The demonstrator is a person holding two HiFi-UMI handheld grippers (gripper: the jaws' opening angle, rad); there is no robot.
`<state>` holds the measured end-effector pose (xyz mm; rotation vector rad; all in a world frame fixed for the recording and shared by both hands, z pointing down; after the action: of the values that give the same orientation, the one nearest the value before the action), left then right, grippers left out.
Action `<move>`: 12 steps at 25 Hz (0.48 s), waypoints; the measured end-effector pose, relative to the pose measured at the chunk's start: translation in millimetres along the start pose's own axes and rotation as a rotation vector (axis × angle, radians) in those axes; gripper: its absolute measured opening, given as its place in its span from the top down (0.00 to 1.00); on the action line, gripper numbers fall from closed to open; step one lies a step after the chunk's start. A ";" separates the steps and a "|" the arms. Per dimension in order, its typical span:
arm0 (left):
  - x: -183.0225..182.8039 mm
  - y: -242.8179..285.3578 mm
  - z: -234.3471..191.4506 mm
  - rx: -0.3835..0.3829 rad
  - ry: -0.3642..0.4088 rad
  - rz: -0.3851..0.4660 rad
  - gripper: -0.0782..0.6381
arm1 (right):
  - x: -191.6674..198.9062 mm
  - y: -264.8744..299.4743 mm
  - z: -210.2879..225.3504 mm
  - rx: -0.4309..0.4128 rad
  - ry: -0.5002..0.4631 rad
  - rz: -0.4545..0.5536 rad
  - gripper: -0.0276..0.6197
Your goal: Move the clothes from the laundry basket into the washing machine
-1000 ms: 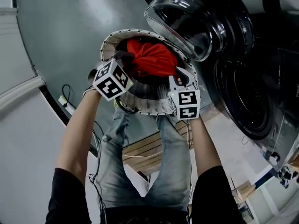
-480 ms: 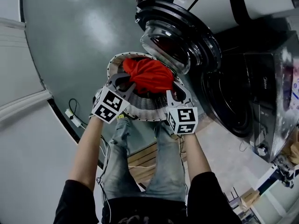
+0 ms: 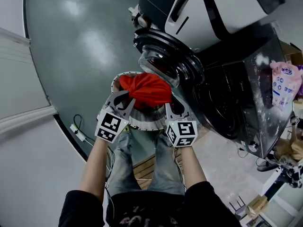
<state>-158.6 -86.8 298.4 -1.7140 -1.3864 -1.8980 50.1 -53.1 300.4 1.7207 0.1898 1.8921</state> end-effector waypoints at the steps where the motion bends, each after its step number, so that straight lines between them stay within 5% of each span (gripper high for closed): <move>1: -9.4 -7.0 0.9 -0.007 0.004 0.018 0.79 | -10.7 -5.3 -3.5 0.003 -0.002 0.019 0.86; 12: -119.1 -63.5 6.5 0.018 0.102 0.161 0.79 | -111.7 -67.2 -32.9 0.078 0.006 0.184 0.86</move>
<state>-164.9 -96.7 163.8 -1.6430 -1.1874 -1.8518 40.9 -43.9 166.6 1.8392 0.1128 2.0459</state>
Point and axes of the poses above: the fingertips, and each gripper's own axes: y forward along the fingers, z to its right, x out of its underside, the point moved 7 cm from there along -y, backward along the fingers, and after that the axes turned 3 degrees about z, right-handed, at the moved point
